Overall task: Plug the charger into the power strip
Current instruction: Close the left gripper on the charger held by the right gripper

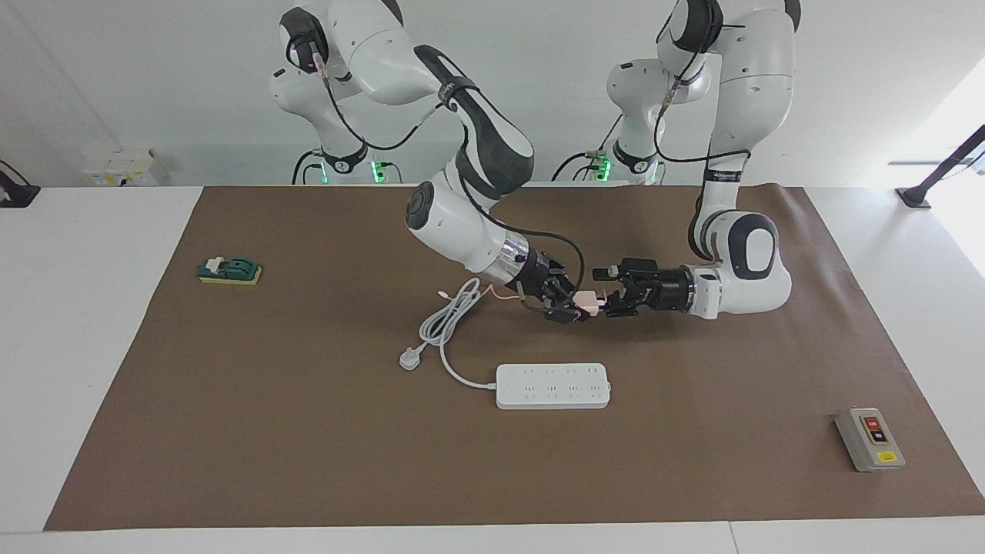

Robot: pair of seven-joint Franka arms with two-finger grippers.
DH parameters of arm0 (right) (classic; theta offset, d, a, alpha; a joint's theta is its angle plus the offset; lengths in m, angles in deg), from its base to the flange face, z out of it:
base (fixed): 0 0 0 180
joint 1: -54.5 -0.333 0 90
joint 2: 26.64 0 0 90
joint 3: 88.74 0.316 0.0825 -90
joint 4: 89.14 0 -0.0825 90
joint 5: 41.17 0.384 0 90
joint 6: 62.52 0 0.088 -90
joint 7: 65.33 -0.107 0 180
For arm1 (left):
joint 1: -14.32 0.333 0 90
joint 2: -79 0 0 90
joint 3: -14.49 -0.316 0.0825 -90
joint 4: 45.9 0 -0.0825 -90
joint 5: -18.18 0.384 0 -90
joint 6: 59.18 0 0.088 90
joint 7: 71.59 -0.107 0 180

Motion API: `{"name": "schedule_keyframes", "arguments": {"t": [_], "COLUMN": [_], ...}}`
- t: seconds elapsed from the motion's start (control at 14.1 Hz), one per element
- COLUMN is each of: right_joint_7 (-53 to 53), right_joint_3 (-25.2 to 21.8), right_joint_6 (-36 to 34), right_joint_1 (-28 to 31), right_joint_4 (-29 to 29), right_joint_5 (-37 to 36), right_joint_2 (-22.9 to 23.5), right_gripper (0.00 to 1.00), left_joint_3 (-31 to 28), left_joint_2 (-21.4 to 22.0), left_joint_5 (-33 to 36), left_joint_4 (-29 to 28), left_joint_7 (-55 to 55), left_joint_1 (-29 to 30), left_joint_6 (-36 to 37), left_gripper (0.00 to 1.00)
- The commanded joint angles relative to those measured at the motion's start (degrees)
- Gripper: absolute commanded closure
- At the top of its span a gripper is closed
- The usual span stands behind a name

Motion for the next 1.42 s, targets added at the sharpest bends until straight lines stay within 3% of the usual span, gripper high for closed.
{"name": "schedule_keyframes", "arguments": {"t": [0.0,1.35], "right_joint_7": [-1.34,-1.34], "right_joint_3": [-0.18,-0.09], "right_joint_6": [-1.01,-1.19], "right_joint_1": [-0.16,0.28], "right_joint_4": [-2.26,-2.35], "right_joint_5": [1.03,1.47], "right_joint_2": [1.15,1.15], "right_gripper": [1.0,1.0], "left_joint_3": [-0.52,-0.52], "left_joint_2": [2.24,-2.24], "left_joint_5": [-1.54,-3.82], "left_joint_4": [-2.78,1.88], "left_joint_7": [-1.38,-1.82], "left_joint_1": [-0.67,-0.76], "left_joint_6": [-1.31,-2.19], "left_gripper": [0.0,0.0]}}
